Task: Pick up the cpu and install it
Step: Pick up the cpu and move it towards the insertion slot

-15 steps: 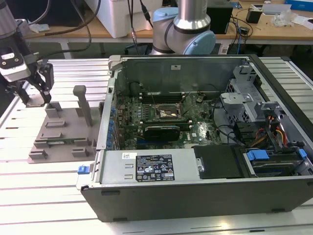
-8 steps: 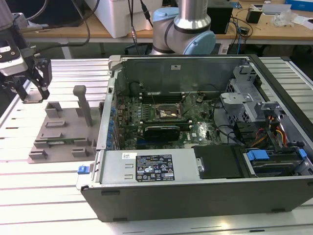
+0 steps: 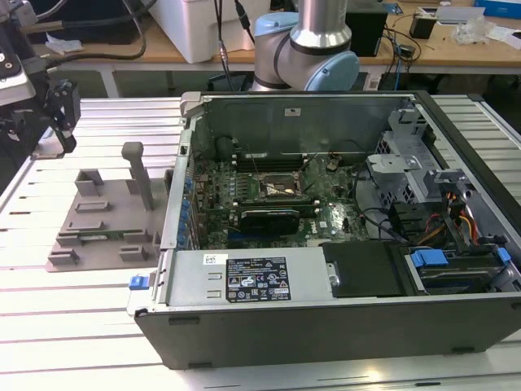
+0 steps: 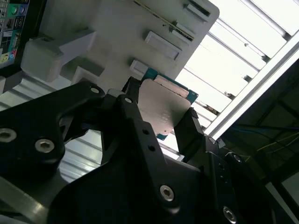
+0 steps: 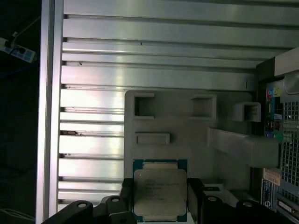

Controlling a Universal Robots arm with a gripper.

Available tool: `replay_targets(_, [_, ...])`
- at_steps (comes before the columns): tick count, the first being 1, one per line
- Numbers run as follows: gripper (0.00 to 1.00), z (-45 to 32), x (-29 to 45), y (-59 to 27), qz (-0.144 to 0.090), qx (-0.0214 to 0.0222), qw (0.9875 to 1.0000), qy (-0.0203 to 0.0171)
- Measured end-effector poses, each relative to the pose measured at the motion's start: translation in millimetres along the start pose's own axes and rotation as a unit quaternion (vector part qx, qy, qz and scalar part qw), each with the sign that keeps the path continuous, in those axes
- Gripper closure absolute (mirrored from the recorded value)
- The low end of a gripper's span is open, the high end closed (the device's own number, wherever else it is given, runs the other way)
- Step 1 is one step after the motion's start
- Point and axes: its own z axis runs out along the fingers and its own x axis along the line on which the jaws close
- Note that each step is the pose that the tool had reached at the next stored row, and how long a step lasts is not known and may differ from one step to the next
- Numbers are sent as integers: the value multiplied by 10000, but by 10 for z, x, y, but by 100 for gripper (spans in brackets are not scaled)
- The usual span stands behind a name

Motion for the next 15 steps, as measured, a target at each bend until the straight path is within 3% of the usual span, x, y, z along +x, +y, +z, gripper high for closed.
replay_targets(3, [46,-72,-1,-1,0,0,10000,0])
replay_targets(9, [46,-335,-6,-3,0,0,10000,1])
replay_targets(15, [46,-514,-10,-4,0,0,10000,0])
